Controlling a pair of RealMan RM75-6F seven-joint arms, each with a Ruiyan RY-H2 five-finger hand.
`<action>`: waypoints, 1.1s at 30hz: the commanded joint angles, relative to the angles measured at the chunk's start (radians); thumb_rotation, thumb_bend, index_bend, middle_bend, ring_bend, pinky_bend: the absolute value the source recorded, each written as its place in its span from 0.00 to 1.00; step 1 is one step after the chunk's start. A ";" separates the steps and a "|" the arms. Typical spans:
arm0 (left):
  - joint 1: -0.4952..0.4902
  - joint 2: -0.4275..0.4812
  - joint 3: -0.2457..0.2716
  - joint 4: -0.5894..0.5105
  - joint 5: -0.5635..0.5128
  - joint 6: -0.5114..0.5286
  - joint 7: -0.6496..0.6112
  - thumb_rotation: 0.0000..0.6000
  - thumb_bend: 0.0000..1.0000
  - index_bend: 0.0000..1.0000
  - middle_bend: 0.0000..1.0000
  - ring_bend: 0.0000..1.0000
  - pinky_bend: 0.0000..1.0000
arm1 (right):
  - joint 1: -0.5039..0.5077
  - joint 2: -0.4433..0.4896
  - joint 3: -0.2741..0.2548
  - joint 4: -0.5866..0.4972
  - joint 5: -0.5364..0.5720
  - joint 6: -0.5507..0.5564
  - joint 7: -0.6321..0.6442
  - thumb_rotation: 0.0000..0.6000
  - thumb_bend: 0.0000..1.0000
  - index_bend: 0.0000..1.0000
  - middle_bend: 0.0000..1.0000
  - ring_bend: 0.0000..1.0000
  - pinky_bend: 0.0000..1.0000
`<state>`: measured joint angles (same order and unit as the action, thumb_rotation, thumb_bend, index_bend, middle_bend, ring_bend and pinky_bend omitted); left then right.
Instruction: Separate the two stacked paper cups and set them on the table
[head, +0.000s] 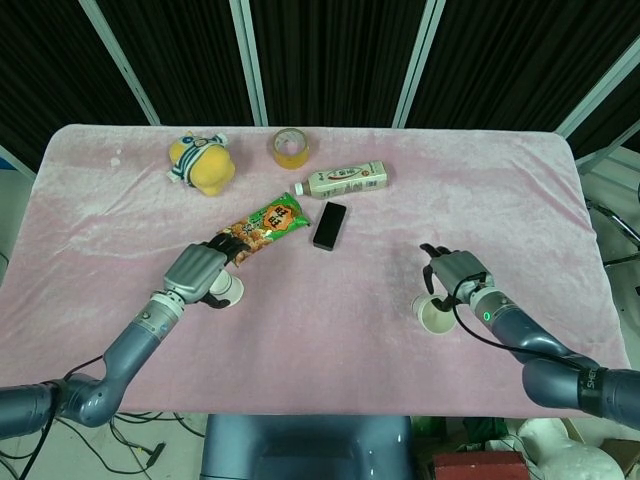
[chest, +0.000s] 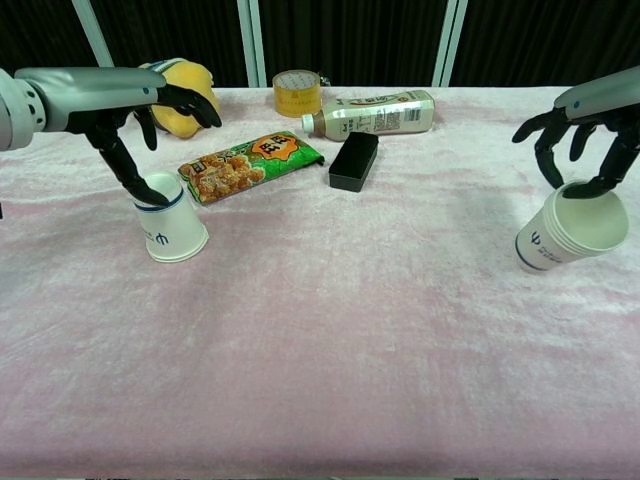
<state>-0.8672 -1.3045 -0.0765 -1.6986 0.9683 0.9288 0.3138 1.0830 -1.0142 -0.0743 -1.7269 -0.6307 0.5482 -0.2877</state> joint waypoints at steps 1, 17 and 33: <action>0.011 0.019 -0.013 -0.012 0.022 -0.012 -0.034 1.00 0.06 0.15 0.13 0.06 0.32 | 0.040 -0.017 -0.034 0.007 0.066 0.000 -0.030 1.00 0.30 0.49 0.00 0.08 0.20; 0.034 0.049 -0.027 -0.012 0.058 -0.013 -0.047 1.00 0.06 0.15 0.13 0.04 0.30 | 0.073 0.002 -0.036 -0.030 0.106 0.061 -0.017 1.00 0.30 0.23 0.00 0.07 0.20; 0.271 0.235 0.046 -0.165 0.251 0.322 -0.049 1.00 0.06 0.12 0.07 0.00 0.24 | -0.522 0.170 -0.052 -0.028 -0.569 0.750 0.372 1.00 0.24 0.04 0.00 0.06 0.20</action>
<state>-0.6597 -1.1112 -0.0633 -1.8361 1.1648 1.1904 0.2922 0.7776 -0.8243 -0.0850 -1.8539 -0.9750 1.0885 -0.0608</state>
